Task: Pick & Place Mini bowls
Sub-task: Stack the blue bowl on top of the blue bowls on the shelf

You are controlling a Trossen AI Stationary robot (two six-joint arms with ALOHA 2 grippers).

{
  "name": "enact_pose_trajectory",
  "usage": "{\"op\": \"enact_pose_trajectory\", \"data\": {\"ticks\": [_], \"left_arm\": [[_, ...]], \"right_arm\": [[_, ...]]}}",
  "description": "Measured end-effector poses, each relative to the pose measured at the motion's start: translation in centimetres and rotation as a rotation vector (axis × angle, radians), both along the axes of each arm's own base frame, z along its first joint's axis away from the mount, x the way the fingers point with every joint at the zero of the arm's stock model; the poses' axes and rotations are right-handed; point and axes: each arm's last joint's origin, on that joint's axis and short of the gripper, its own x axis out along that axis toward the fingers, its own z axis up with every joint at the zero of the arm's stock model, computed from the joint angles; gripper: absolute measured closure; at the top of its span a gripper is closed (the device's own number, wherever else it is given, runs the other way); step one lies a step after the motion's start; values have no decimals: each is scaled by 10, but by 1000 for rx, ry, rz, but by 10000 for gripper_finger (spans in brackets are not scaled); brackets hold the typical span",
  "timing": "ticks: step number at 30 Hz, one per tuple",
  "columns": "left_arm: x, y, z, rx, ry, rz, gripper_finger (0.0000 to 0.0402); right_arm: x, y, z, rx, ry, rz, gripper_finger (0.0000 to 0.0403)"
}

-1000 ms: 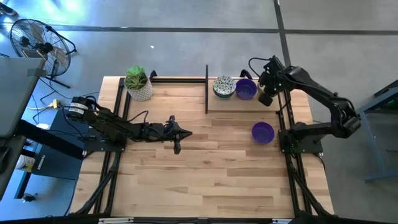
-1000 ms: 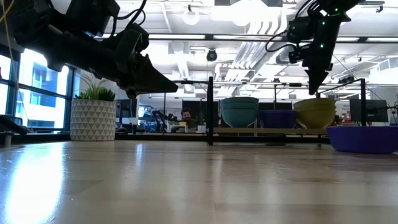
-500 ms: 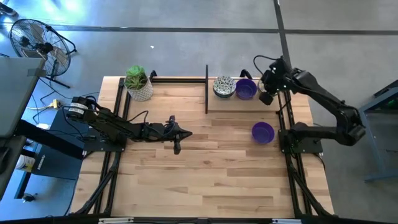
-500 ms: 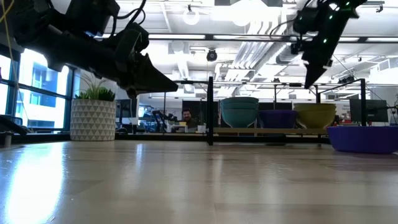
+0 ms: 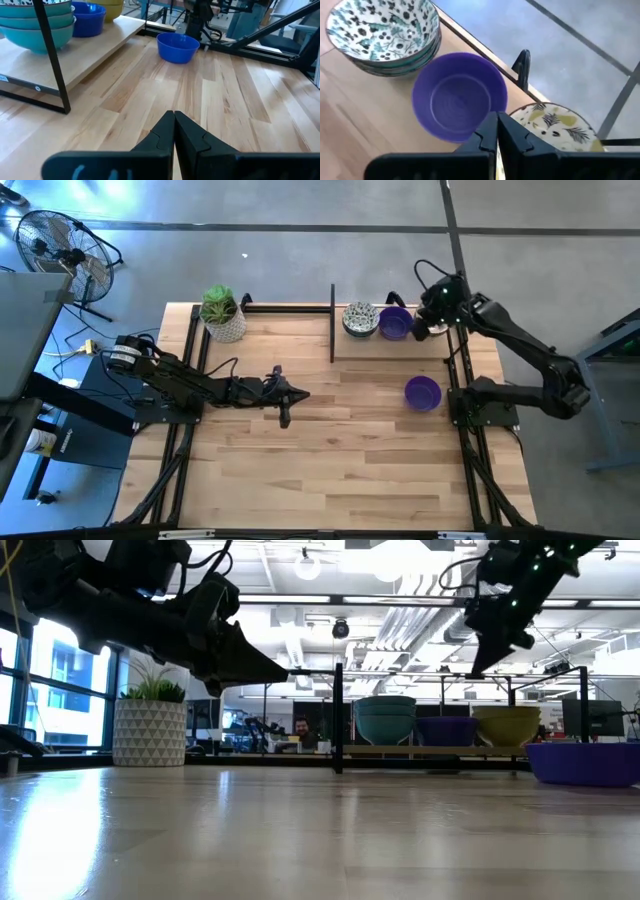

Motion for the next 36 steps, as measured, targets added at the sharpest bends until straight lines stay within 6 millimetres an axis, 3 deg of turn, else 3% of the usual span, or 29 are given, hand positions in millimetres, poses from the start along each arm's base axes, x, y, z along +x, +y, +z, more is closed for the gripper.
{"op": "enact_pose_trajectory", "data": {"ticks": [3,6,16,26,36], "left_arm": [[0,0,0,-3,0,-13,399],[0,0,0,-3,1,-14,399],[0,0,0,1,1,-13,399],[0,-1,0,0,2,-17,399],[0,-1,-1,-2,6,-28,399]], "right_arm": [[2,4,-1,33,18,10,402],[3,20,5,49,30,46,402],[12,104,10,118,96,165,402],[36,176,-8,221,186,292,398],[58,213,-41,265,385,235,295]]}}
